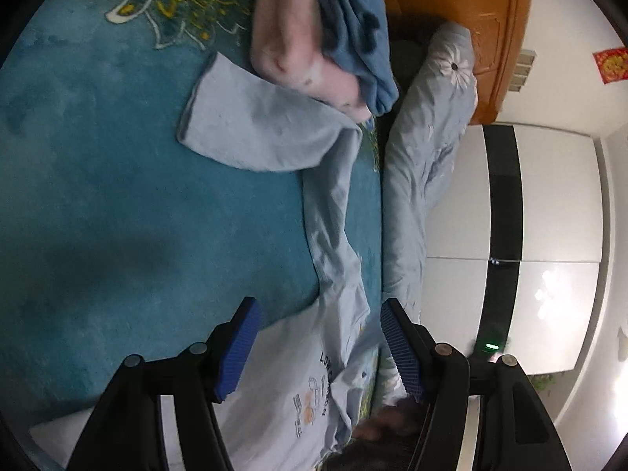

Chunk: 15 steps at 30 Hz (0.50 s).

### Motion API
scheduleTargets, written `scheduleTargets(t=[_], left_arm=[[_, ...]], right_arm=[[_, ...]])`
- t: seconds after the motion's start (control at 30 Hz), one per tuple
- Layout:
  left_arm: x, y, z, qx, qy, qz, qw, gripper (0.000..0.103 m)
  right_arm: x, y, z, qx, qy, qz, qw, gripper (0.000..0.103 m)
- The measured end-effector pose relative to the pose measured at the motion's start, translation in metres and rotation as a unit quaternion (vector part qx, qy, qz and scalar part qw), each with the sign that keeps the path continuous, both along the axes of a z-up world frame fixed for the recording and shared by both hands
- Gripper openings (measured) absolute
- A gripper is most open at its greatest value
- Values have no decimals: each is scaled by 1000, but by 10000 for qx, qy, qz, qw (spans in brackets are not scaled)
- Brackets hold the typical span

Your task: Fold clothes

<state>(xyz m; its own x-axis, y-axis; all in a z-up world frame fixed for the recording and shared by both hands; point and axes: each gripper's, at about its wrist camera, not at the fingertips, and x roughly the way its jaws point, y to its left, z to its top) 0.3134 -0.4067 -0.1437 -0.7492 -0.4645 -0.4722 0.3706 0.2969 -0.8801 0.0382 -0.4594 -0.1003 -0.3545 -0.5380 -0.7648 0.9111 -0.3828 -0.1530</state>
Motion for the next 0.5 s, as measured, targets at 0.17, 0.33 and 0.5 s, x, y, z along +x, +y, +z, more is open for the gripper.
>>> scheduleTargets(t=[0.17, 0.33, 0.5], left_arm=[[0, -1, -3, 36, 5, -18, 10000, 68], [-3, -1, 2, -53, -43, -126, 9999, 68], [-15, -8, 8, -299, -176, -459, 9983, 68]], right_arm=[[8, -1, -33, 108, -432, 6, 9990, 5], [3, 11, -32, -115, -1214, 367, 9919, 44], [-23, 54, -1, -888, -1531, 222, 9840, 48]])
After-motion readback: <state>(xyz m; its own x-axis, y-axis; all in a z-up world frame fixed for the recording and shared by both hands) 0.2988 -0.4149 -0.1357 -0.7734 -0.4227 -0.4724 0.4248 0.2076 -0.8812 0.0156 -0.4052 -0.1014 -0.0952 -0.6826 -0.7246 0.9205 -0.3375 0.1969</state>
